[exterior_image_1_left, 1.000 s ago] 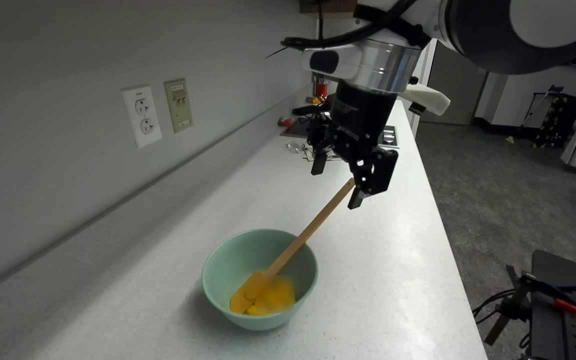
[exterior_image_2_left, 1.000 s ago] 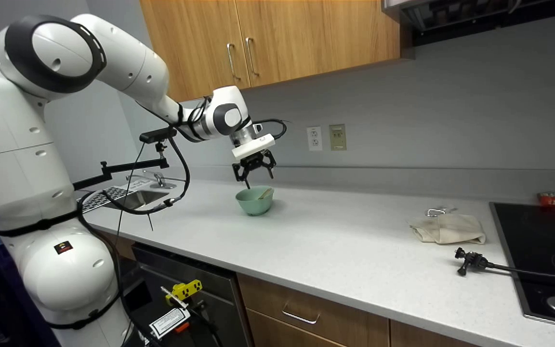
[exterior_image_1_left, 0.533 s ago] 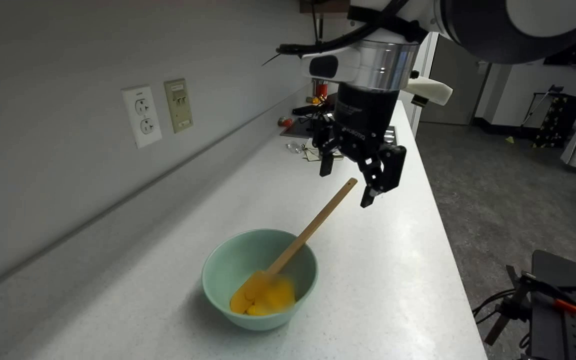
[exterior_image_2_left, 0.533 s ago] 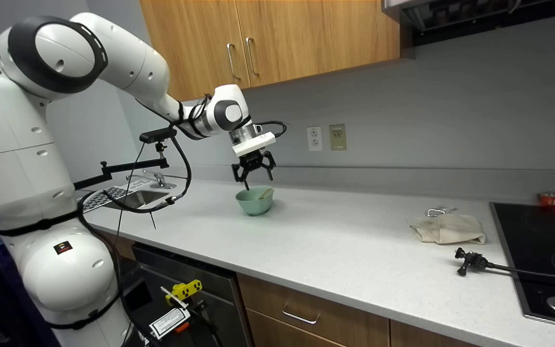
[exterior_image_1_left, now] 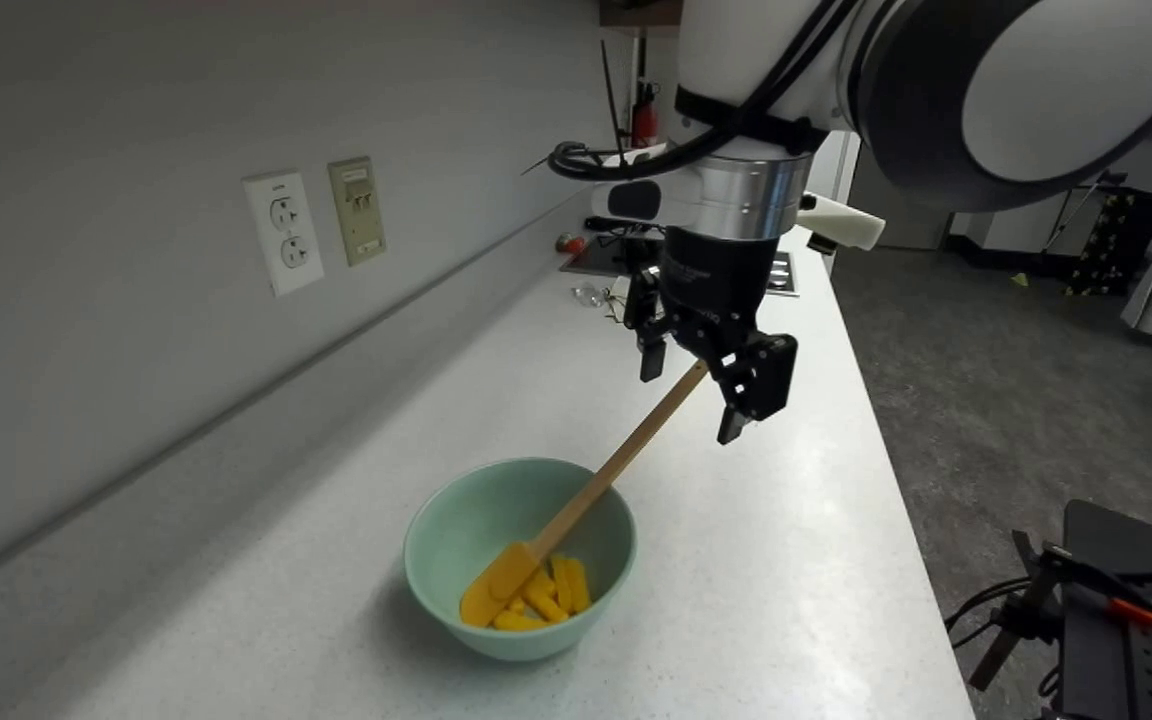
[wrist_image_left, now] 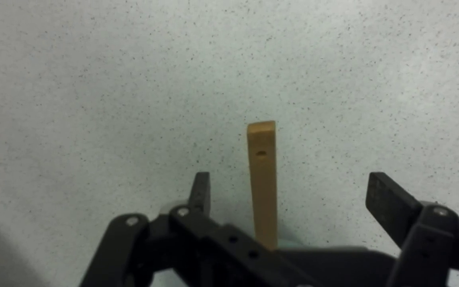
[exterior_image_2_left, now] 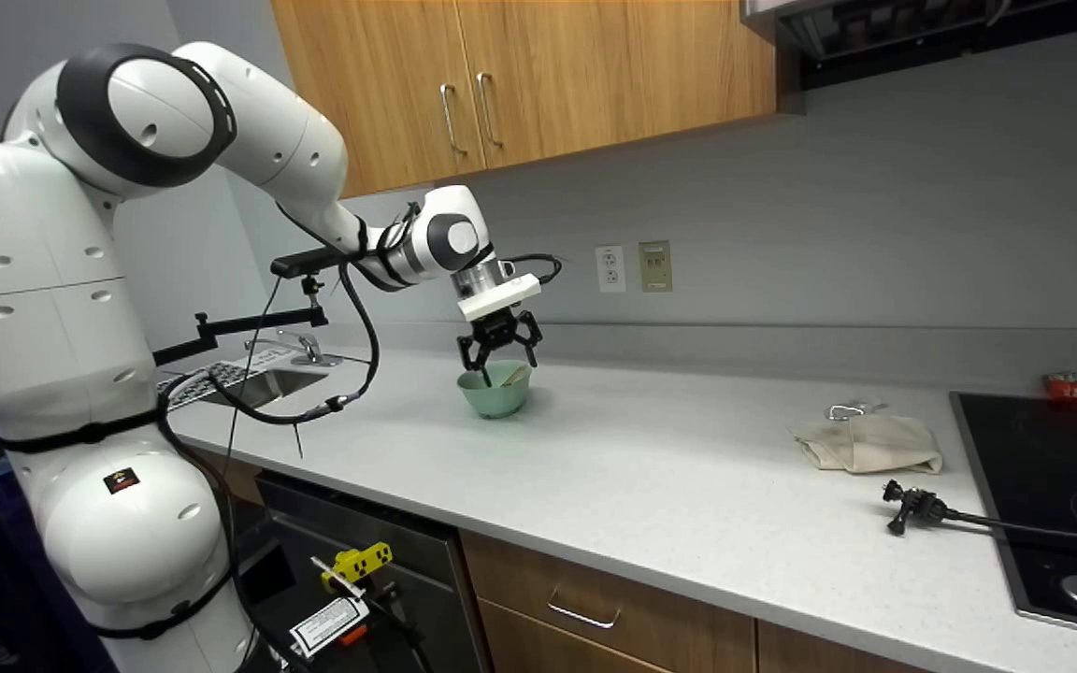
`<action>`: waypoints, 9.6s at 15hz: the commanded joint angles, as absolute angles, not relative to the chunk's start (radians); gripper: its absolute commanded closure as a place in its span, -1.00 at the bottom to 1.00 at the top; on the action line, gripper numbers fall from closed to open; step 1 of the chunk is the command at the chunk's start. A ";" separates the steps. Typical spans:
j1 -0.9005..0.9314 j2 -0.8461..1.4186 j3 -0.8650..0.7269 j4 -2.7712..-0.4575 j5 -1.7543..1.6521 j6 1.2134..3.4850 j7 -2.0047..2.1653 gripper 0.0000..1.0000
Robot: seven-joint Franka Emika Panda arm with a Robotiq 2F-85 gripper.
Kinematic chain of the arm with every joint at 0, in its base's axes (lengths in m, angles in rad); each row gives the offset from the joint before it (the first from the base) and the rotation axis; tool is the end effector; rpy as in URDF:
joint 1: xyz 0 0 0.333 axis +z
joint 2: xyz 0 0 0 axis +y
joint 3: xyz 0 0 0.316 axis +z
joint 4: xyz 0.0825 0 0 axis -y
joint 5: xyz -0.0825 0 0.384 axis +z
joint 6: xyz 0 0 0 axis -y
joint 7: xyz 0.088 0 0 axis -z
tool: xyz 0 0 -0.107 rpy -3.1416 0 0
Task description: Use the wooden spatula to mix the contents in the green bowl
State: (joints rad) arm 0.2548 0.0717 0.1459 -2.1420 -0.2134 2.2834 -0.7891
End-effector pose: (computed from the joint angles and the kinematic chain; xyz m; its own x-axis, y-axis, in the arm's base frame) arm 0.5153 0.2122 0.3783 0.2499 0.9657 -0.0709 0.9591 -0.2368 0.1549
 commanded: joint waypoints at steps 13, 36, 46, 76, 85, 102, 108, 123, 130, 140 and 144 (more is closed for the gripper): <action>0.233 0.101 0.169 -2.132 -0.331 2.317 -0.754 0.49; 0.242 0.089 0.192 -2.092 -0.594 2.317 -0.891 0.92; 0.225 0.072 0.183 -2.099 -0.954 2.583 -0.759 0.92; 0.197 0.037 0.188 -2.163 -0.999 2.550 -0.978 0.92; 0.219 0.058 0.237 -2.207 -0.742 2.545 -0.985 0.92; 0.224 0.036 0.237 -2.103 -0.589 2.394 -1.124 0.92; 0.232 0.078 0.234 -2.101 -0.795 2.448 -0.999 0.92; 0.270 0.162 0.281 -2.008 -0.793 2.295 -0.793 0.92; 0.263 0.147 0.263 -1.973 -0.834 2.227 -0.807 0.92; 0.282 0.181 0.293 -1.956 -0.763 2.174 -0.816 0.92; 0.293 0.183 0.311 -1.924 -0.667 2.109 -0.825 0.92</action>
